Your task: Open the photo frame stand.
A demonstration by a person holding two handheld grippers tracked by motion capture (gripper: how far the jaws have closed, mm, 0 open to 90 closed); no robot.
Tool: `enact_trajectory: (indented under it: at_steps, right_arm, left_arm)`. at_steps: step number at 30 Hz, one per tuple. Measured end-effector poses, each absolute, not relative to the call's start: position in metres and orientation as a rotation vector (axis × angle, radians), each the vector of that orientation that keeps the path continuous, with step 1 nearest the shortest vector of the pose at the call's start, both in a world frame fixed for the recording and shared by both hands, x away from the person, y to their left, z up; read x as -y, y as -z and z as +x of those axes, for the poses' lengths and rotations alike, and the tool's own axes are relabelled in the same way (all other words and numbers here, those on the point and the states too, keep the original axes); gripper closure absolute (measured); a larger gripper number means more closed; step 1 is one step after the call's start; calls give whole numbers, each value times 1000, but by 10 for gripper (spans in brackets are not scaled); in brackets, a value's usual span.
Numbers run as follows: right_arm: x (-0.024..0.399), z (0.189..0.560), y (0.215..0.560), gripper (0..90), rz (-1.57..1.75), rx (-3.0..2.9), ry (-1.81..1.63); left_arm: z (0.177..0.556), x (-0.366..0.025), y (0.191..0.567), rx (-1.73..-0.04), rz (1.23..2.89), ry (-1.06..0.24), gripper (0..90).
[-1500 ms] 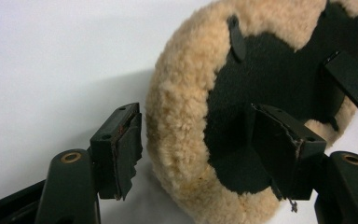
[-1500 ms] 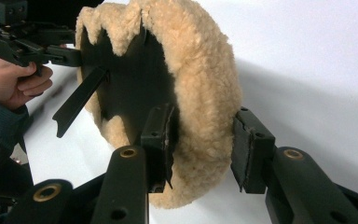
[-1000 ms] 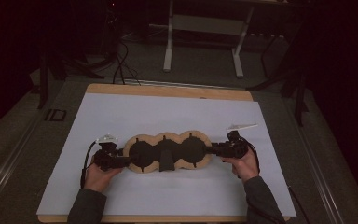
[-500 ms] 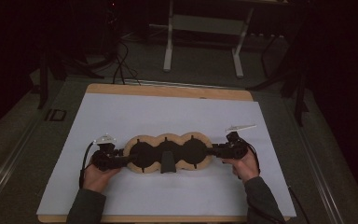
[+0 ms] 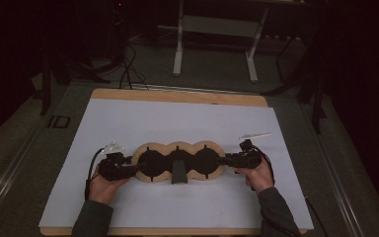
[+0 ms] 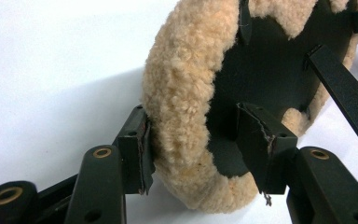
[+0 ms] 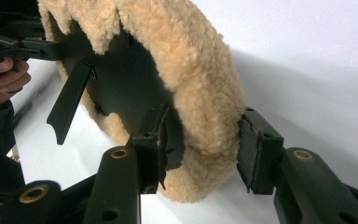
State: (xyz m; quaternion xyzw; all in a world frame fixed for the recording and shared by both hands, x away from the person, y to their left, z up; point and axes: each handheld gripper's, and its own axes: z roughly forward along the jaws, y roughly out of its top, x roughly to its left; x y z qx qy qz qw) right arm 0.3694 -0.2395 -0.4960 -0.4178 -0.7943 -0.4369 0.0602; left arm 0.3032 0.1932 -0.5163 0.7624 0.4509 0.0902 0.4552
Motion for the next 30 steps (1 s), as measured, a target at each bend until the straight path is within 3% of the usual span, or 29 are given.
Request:
enact_trajectory:
  at_steps: [9,18,30]
  right_arm:
    - [237,369,494,555,-1253,2441,1372]
    - [234,371,496,519,-1270,2457,1400]
    - [230,370,496,510,-1280,2501,1451]
  left_arm:
    - [303,-191,513,-1103,1894,-284,490]
    - [301,-185,507,-1063,1918,-429,494]
    - [304,-184,507,-1039,1928,-497,502]
